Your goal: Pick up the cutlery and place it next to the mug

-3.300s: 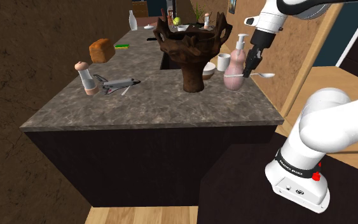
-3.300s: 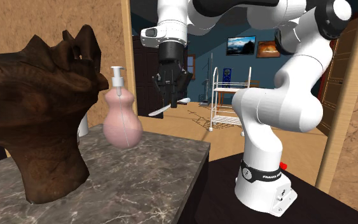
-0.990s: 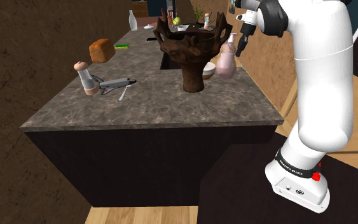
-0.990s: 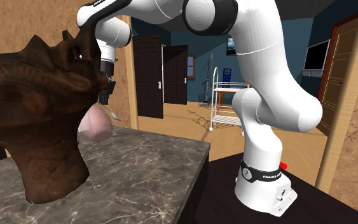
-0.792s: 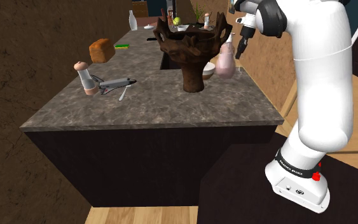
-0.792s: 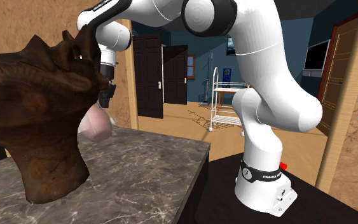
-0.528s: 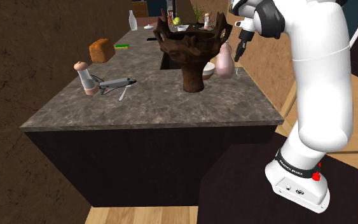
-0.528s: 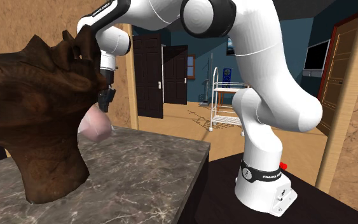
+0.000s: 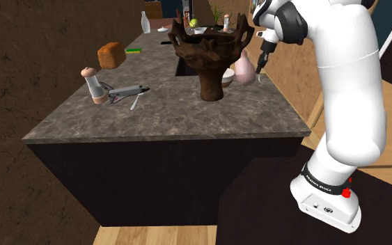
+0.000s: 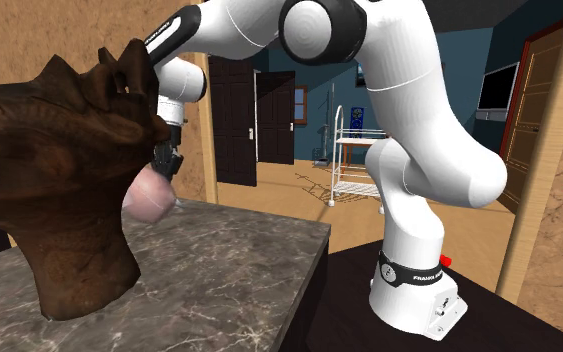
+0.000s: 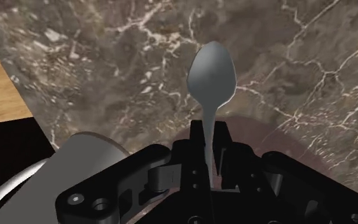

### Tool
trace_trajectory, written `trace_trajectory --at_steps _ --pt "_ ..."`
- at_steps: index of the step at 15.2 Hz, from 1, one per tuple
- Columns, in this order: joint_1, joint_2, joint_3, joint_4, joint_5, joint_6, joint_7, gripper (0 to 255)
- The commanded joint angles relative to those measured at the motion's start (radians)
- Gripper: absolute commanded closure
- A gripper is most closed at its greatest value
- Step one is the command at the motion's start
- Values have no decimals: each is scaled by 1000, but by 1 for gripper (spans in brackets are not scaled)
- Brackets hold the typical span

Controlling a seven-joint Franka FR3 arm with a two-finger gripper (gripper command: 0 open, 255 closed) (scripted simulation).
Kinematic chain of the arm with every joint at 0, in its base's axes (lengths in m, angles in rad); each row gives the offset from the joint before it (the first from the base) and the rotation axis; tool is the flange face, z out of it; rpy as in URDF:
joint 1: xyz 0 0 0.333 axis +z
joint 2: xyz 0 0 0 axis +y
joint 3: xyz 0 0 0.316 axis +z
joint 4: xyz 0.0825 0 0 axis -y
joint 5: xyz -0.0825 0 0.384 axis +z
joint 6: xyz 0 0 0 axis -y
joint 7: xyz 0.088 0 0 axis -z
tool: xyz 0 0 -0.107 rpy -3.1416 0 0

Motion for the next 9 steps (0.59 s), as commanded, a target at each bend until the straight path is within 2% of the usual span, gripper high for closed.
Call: trace_trajectory --at_steps 1,9 --pt "-3 18 10 -23 11 21 -11 255" --pt "-14 63 34 -58 57 74 -49 255"
